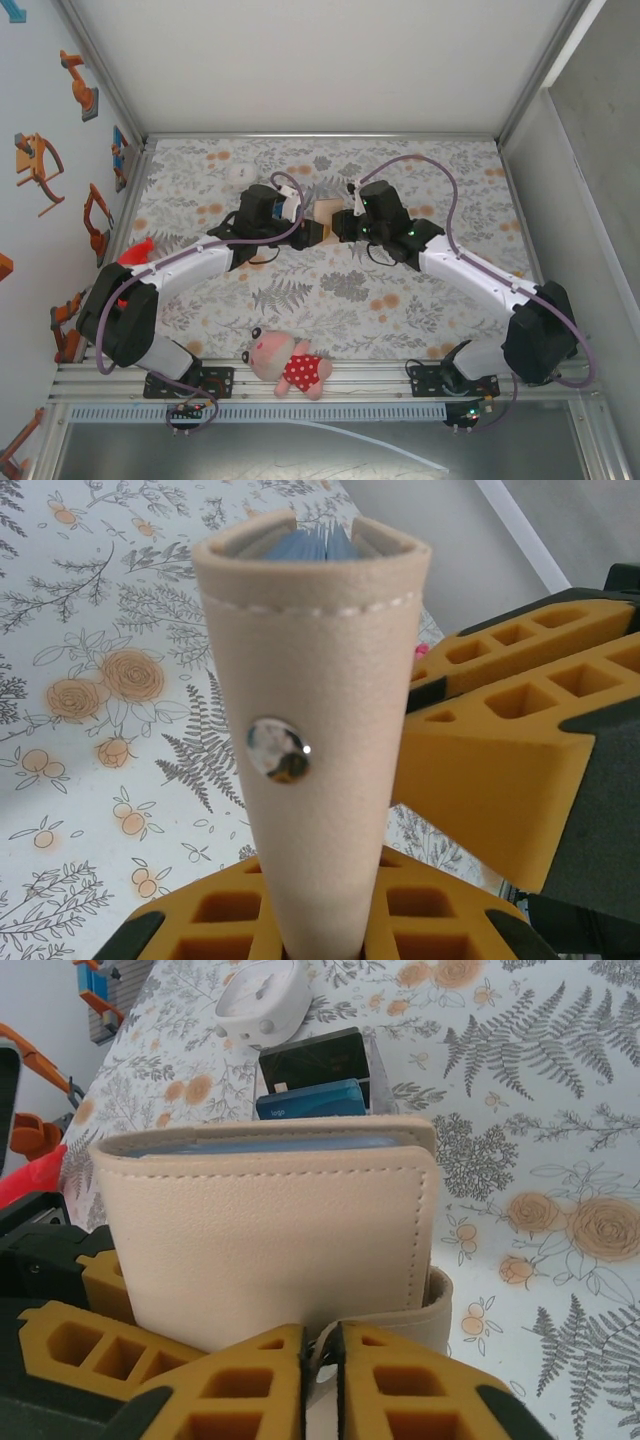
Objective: Take the credit cards out of the card holder
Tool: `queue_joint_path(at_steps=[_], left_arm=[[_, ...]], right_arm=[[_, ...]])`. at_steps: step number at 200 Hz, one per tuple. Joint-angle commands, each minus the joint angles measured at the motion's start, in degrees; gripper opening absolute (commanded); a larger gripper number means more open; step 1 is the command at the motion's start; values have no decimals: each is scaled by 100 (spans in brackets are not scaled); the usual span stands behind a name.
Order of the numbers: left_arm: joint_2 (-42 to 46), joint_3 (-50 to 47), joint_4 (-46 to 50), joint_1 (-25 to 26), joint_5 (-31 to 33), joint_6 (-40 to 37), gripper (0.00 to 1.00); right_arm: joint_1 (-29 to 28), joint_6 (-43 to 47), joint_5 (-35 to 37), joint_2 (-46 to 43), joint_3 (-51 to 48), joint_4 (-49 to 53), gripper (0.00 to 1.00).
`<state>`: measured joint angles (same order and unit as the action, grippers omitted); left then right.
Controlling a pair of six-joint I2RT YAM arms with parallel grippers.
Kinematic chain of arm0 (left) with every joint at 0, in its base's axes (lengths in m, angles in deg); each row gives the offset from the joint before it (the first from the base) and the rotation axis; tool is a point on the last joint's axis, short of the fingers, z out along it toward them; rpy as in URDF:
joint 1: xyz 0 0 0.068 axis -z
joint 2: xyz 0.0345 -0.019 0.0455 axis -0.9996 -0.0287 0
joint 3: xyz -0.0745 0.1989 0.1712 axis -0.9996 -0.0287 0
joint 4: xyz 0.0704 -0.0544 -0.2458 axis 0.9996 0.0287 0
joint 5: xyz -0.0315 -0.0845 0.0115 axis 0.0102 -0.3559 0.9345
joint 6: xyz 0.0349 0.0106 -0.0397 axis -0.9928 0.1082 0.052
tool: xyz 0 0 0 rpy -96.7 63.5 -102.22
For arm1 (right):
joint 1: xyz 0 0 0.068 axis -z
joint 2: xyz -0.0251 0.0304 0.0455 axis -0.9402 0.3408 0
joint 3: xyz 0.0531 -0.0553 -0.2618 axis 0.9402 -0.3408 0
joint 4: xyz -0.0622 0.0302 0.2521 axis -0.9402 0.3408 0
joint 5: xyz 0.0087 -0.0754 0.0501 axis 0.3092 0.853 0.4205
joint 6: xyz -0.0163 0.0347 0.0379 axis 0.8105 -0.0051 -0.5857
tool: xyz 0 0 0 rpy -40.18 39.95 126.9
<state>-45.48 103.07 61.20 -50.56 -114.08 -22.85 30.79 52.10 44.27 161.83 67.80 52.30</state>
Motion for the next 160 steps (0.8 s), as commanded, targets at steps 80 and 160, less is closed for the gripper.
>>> queue_joint_path(at_steps=[80, 160], left_arm=[[436, 44, -180, -43, -231, -267, 0], [751, 33, 202, -72, -434, -600, 0]], right_arm=[[266, 241, 549, -486, -200, 490, 6], [886, 541, -1480, -987, -937, -798, 57]])
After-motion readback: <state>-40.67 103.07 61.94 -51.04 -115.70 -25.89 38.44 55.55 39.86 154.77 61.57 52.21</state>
